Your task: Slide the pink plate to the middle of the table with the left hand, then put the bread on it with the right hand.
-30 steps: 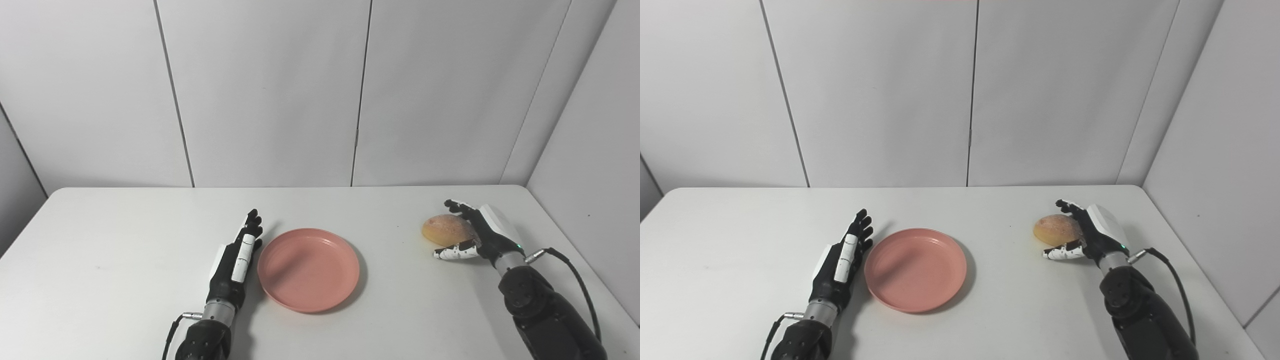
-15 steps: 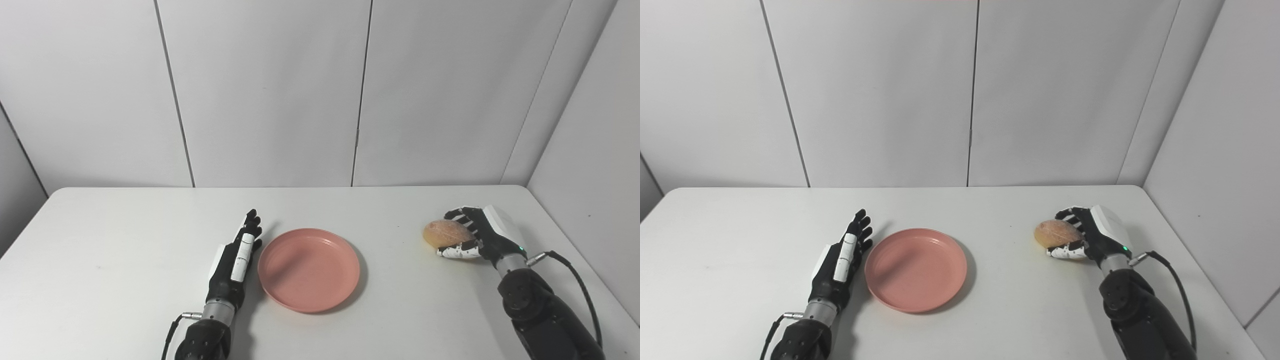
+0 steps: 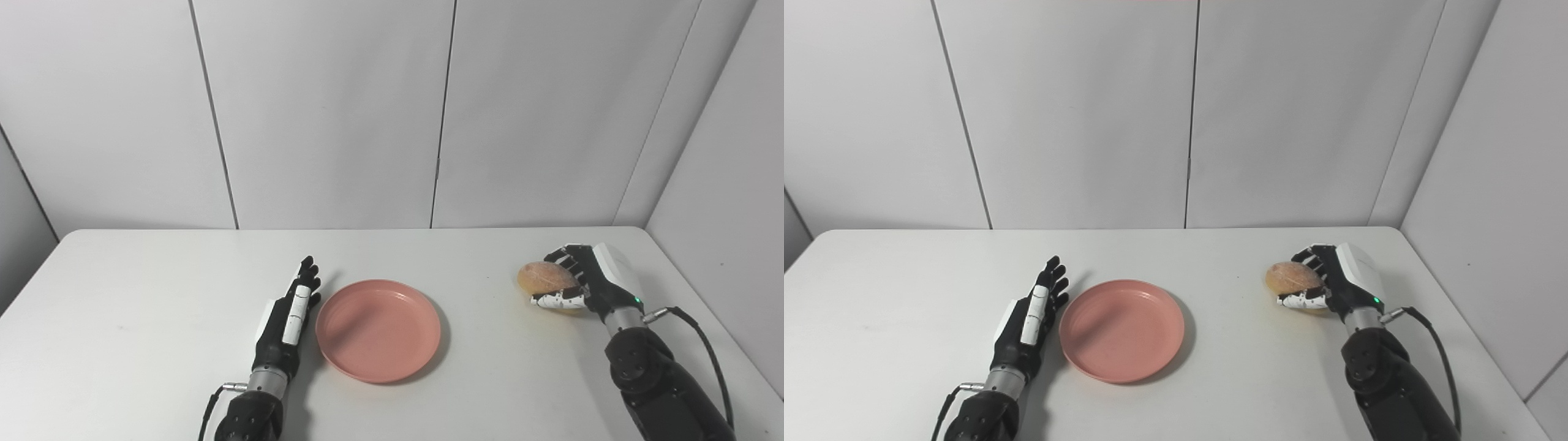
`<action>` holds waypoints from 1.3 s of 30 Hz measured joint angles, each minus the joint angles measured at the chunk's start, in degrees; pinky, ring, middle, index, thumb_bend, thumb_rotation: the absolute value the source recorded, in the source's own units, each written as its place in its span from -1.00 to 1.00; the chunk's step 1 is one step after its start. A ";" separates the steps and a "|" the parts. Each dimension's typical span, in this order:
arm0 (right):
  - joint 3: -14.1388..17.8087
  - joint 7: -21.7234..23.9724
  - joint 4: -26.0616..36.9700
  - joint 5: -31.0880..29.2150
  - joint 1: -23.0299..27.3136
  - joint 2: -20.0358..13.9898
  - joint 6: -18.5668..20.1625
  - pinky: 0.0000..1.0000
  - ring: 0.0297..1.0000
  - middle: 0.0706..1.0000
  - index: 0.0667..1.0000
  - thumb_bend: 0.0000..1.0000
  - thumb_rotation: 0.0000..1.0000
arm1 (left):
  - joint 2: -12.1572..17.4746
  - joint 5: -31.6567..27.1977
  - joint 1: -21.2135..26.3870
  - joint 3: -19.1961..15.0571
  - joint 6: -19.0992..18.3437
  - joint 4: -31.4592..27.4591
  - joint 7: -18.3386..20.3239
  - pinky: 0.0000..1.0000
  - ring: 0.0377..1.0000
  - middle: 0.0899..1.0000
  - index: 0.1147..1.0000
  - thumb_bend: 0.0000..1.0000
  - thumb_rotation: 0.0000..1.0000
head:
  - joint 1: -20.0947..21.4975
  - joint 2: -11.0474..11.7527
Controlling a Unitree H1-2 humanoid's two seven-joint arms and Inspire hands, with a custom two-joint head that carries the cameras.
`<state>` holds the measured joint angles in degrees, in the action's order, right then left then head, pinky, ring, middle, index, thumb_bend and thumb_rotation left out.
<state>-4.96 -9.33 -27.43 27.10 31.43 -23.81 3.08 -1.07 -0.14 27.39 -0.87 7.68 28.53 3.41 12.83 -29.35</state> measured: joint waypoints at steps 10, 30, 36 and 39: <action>-1.31 1.05 9.46 -0.13 -0.43 4.02 0.01 -0.31 -0.27 -0.10 0.04 0.01 -1.00 | -0.28 -1.16 0.01 -0.26 -0.01 0.03 -0.29 0.95 0.97 0.98 0.99 0.53 1.00 | -0.44 0.17; -7.27 5.15 12.60 0.37 1.32 11.61 -1.70 -0.18 -0.20 -0.07 -0.02 0.02 -1.00 | -1.04 -3.74 -0.33 -0.94 -0.12 -2.06 -0.38 0.96 0.97 0.99 1.00 0.58 1.00 | -0.62 0.09; -8.93 5.15 9.97 0.93 2.21 13.56 -2.47 -0.23 -0.22 -0.08 0.00 0.02 -1.00 | -1.30 -4.95 -0.40 -0.91 -0.15 -2.47 -0.36 0.94 0.96 0.98 0.99 0.56 1.00 | -0.71 0.00; -10.05 5.02 8.70 1.48 2.63 14.33 -3.66 -0.22 -0.22 -0.09 0.01 0.02 -1.00 | -1.30 -4.95 -0.43 -0.88 -0.18 -3.21 -0.38 0.94 0.96 0.98 0.98 0.56 1.00 | -0.79 -0.09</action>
<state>-15.01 -4.32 -18.73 28.58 34.06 -9.49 -0.57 -2.38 -5.09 26.95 -1.75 7.50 25.32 3.03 12.04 -29.44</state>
